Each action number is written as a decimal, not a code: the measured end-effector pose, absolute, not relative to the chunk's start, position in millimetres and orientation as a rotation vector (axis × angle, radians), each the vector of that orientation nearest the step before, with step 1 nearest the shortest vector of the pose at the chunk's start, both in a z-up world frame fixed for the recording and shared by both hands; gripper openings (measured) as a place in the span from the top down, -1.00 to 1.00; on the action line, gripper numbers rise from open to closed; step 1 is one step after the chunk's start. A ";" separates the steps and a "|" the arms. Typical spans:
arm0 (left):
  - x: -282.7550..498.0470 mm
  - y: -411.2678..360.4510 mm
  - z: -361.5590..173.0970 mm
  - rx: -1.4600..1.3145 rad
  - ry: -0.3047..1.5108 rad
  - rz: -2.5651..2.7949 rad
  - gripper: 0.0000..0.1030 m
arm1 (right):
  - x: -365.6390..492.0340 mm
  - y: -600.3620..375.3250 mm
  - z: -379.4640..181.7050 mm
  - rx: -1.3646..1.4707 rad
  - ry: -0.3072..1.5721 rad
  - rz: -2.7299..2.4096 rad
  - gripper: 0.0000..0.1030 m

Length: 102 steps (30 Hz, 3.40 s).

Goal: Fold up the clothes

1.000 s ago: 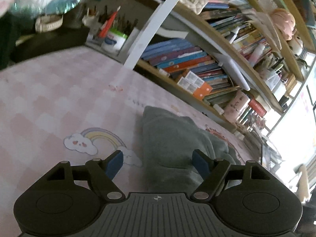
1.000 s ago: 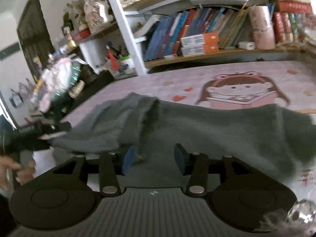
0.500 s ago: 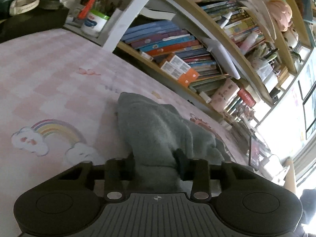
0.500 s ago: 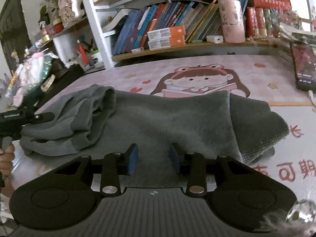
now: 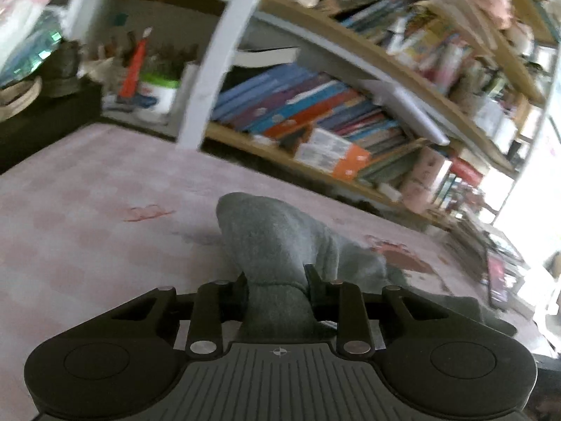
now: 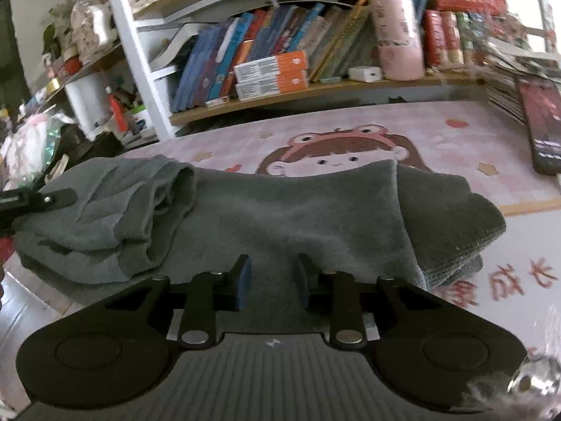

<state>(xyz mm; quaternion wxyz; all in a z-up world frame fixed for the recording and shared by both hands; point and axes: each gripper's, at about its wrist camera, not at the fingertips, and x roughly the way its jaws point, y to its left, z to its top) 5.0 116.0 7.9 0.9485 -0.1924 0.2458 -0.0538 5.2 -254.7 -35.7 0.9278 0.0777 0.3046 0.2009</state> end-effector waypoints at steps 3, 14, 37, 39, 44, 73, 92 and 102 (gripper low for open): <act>9.6 133.2 -5.6 -0.433 0.535 -0.087 0.46 | 8.4 -243.8 -35.3 0.155 0.625 0.433 0.46; 17.6 137.7 -15.5 -0.382 0.566 -0.058 -0.09 | 2.8 -240.3 -31.7 0.150 0.605 0.454 0.14; -80.5 54.6 12.4 -0.127 0.362 -0.007 -0.78 | -53.7 -254.9 -19.1 0.101 0.490 0.459 -0.46; -86.8 46.5 13.0 -0.112 0.356 -0.024 -0.81 | -59.7 -260.5 -19.6 0.104 0.482 0.453 -0.50; -99.6 25.0 10.8 -0.046 0.358 -0.048 -0.86 | -68.1 -272.7 -21.6 0.114 0.483 0.428 -0.56; -110.7 -49.7 -7.1 0.181 0.341 -0.130 -0.99 | -65.0 -312.0 -44.2 0.232 0.552 0.378 -0.69; -87.6 -57.5 -4.7 0.159 0.381 -0.148 -1.00 | -14.2 -359.0 -42.4 0.466 0.672 0.438 -0.71; -69.2 -76.2 -4.0 0.198 0.409 -0.172 -1.00 | 36.8 -371.6 -40.7 0.573 0.787 0.506 -0.62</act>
